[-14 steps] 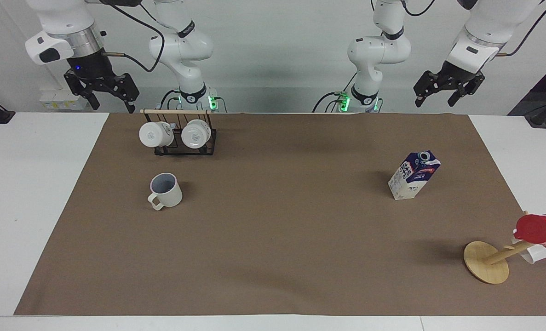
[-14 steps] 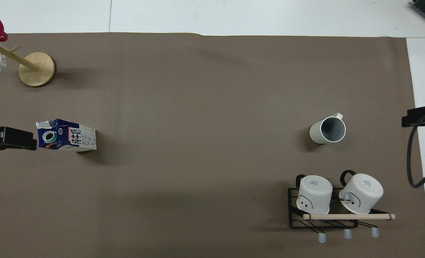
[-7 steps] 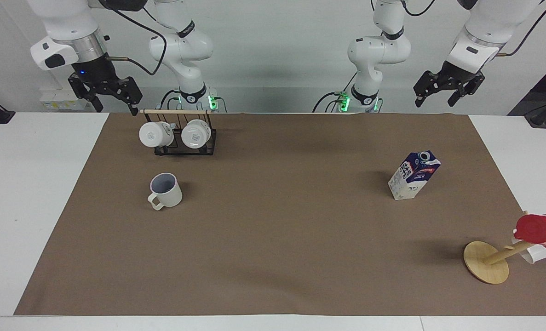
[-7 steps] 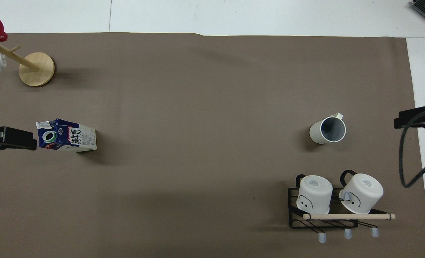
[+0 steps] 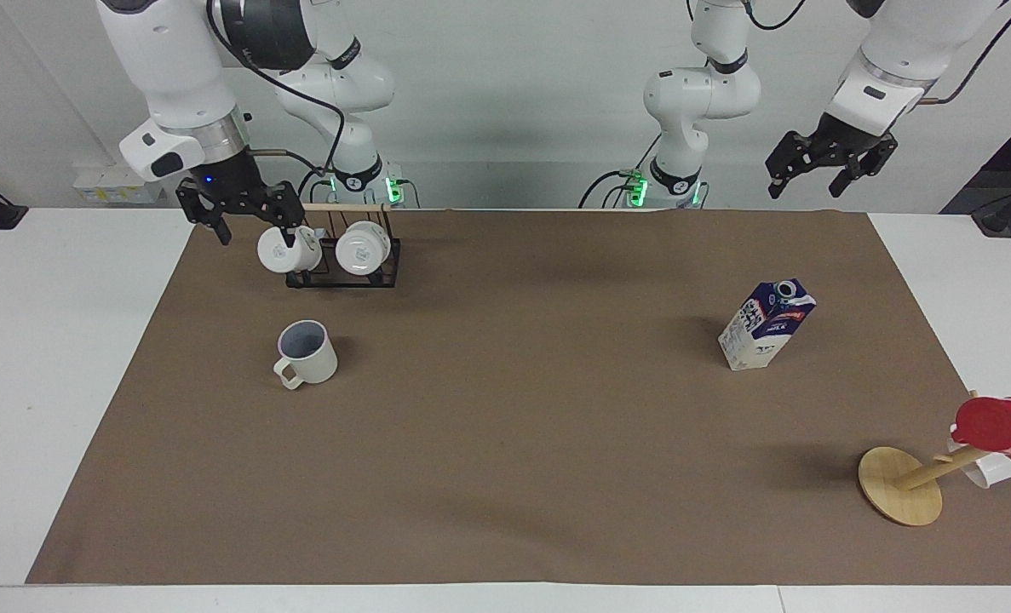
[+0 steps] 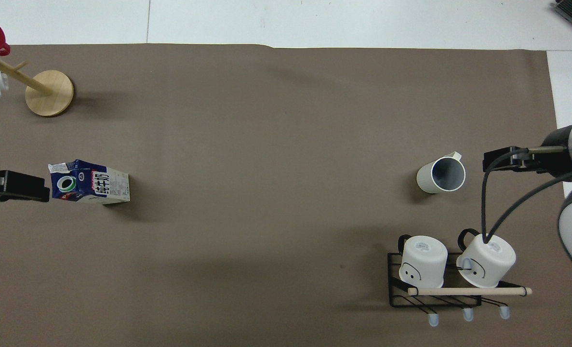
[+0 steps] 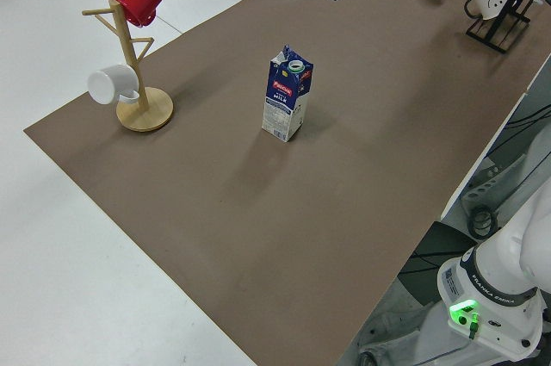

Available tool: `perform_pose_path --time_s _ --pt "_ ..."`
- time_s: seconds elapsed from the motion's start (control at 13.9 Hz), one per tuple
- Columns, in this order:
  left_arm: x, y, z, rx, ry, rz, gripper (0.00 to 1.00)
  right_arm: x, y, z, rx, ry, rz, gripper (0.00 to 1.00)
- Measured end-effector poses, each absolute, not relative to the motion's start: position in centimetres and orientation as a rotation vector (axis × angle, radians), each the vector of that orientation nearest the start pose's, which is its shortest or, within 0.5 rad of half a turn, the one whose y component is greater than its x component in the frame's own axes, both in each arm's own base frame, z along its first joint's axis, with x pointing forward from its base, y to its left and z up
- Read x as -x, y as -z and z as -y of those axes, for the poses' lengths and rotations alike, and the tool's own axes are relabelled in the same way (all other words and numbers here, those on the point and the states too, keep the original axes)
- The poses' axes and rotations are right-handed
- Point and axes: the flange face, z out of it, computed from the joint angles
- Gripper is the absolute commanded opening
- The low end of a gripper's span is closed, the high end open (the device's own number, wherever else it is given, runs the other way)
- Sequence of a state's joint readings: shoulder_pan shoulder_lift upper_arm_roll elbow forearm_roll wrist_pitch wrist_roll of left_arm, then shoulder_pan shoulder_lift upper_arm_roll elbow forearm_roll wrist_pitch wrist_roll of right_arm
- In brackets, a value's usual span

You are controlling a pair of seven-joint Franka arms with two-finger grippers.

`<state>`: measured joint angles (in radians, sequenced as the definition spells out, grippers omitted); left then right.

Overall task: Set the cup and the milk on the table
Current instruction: 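Reach the right gripper toward the lone white mug, then grasp the white mug with the right gripper and lift it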

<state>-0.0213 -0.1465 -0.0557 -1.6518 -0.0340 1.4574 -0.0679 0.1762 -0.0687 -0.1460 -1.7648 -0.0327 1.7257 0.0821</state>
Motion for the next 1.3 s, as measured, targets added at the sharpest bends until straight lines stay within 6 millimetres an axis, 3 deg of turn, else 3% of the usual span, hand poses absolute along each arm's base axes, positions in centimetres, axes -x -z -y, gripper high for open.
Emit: perform_pose_path --time_s 0.58,0.94,1.3 --pt "-49.4 -65.4 4.4 3.163 -0.079 -0.018 1.0 -56.6 -50.5 -2.1 3.171 0.033 -0.05 1.0" --pt "-49.4 -65.4 4.4 3.163 -0.079 -0.018 1.0 -57.6 -42.9 -4.4 3.179 0.033 -0.029 1.0" --pt "-49.4 -65.4 4.4 3.163 -0.079 -0.018 1.0 -57.8 -39.8 -4.3 3.184 0.025 -0.03 1.0"
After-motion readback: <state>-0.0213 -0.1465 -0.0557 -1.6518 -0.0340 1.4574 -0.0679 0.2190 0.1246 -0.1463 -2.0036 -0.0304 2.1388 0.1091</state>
